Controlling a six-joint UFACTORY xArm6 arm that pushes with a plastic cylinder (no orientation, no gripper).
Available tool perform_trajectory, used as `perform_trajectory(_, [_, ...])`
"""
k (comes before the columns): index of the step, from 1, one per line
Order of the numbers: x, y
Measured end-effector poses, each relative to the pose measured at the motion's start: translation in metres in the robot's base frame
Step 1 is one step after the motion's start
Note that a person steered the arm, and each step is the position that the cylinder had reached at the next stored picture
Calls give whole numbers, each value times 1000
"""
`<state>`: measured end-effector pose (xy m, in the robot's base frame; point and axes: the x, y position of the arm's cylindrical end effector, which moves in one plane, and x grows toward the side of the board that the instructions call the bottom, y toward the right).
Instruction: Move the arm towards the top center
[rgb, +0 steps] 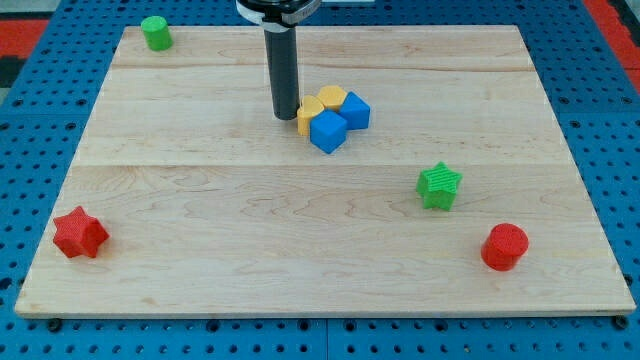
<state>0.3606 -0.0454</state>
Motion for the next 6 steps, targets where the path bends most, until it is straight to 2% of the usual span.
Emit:
perform_trajectory(2, [-123,31])
perform_trajectory(3, [-168,22])
perform_trajectory(6, [-164,-18])
